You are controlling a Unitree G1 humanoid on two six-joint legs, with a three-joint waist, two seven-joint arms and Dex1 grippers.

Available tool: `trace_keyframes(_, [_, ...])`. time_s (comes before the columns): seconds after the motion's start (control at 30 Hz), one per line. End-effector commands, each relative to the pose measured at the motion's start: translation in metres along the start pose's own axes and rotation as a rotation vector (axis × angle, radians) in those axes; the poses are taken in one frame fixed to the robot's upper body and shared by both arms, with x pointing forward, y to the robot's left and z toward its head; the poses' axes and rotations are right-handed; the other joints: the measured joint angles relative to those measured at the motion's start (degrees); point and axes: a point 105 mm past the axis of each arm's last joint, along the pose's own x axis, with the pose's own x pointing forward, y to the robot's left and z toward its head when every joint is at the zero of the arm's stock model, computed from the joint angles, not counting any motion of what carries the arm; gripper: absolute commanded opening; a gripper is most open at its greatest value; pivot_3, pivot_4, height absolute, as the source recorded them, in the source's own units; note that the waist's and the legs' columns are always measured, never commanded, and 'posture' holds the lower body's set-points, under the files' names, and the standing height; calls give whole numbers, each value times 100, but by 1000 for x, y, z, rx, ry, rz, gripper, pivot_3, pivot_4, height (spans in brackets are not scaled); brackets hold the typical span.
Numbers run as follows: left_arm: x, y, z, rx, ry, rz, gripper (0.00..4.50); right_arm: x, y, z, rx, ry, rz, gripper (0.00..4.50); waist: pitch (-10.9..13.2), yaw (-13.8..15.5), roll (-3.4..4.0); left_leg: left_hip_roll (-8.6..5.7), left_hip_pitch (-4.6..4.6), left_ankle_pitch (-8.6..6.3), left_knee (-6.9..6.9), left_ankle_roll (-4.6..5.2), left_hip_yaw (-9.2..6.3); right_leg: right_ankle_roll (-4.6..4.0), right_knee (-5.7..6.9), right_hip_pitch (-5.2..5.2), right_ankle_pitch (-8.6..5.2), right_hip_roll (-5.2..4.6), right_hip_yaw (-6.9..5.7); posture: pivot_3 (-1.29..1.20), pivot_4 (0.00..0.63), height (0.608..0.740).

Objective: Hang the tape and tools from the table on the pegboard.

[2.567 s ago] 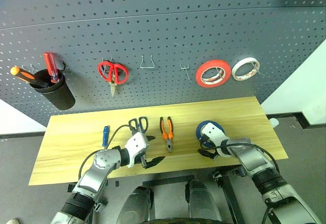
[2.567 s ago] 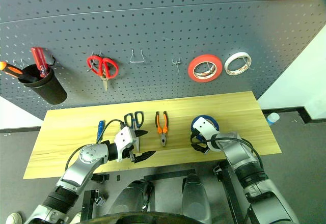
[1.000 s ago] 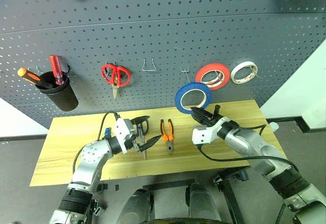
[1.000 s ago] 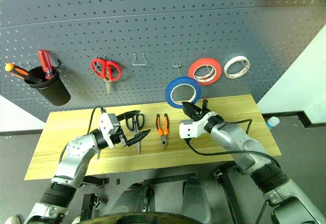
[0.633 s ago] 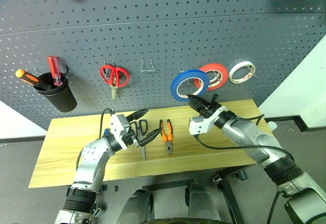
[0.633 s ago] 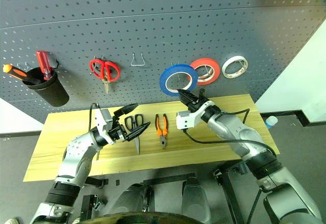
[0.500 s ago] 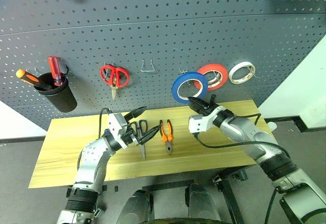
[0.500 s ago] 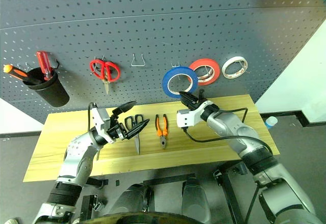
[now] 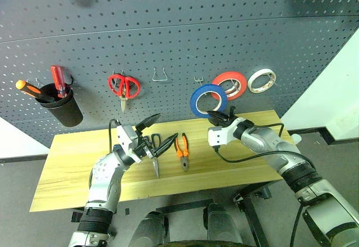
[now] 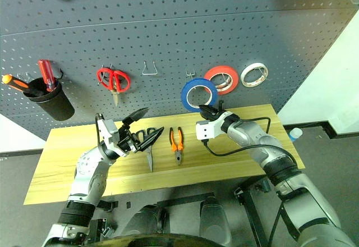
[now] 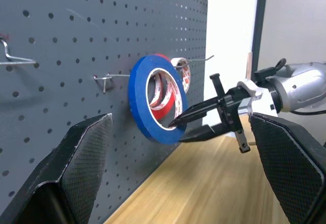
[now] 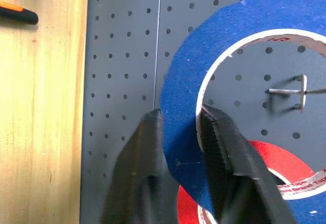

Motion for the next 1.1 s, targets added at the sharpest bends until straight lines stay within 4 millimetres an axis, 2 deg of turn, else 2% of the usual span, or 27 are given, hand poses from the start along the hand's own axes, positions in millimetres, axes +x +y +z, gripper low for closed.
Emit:
trace_keyframes(0.03, [1, 2, 7, 36, -23, -5, 4500, 1, -13, 4, -7, -22, -48, 2549, 0, 1, 0, 0, 19, -2, -3, 4, 0, 0, -6, 20, 0, 0, 0, -84, 60, 738])
trace_keyframes(0.17, [0, 2, 5, 40, -5, -4, 4500, -2, -22, 7, -53, -32, -108, 3881, 0, -3, 0, 0, 42, -5, -3, 9, 4, 1, -7, 43, -1, 0, 4, -79, 64, 738])
trace_keyframes(0.3, [-6, 5, -2, 46, 62, 9, 4500, -17, -34, 22, -86, -126, -179, 3881, 0, 4, 0, 1, 41, -5, -4, 9, 4, 1, -6, 41, -1, 2, 6, -75, 74, 738])
trace_keyframes(0.4, [-17, 14, -16, 48, 177, 52, 4500, -35, -12, 43, -37, -253, -55, 3881, 0, 9, 1, 1, 40, -8, -7, 13, 4, 7, -8, 38, -5, 2, 7, -85, 82, 738])
trace_keyframes(0.53, [-28, 22, -31, 39, 295, 97, 4500, -40, 14, 47, 91, -250, 89, 3881, 2, -2, 0, 1, 41, -10, -4, 17, 5, 10, -10, 44, -7, 2, 8, -98, 88, 738])
trace_keyframes(0.73, [-49, 33, -45, 6, 421, 133, 4500, -17, 37, 62, 298, -193, 198, 3881, 2, -74, 0, 29, 53, -10, -4, 16, 18, -1, -6, 47, -2, 28, 19, -121, 97, 738])
trace_keyframes(0.93, [-84, 46, -59, 23, 592, 130, 4500, 17, 38, 78, 753, -90, 260, 3881, 6, -147, 6, 69, 51, -11, -12, 14, 19, -18, -4, 30, 9, 64, 19, -136, 105, 738])
trace_keyframes(1.1, [-97, 57, -58, 48, 640, 118, 4500, 31, 49, 101, 956, -35, 395, 3881, 15, -137, 20, 71, 44, -12, -12, 13, 17, -19, -6, 21, 10, 67, 19, -145, 119, 738])
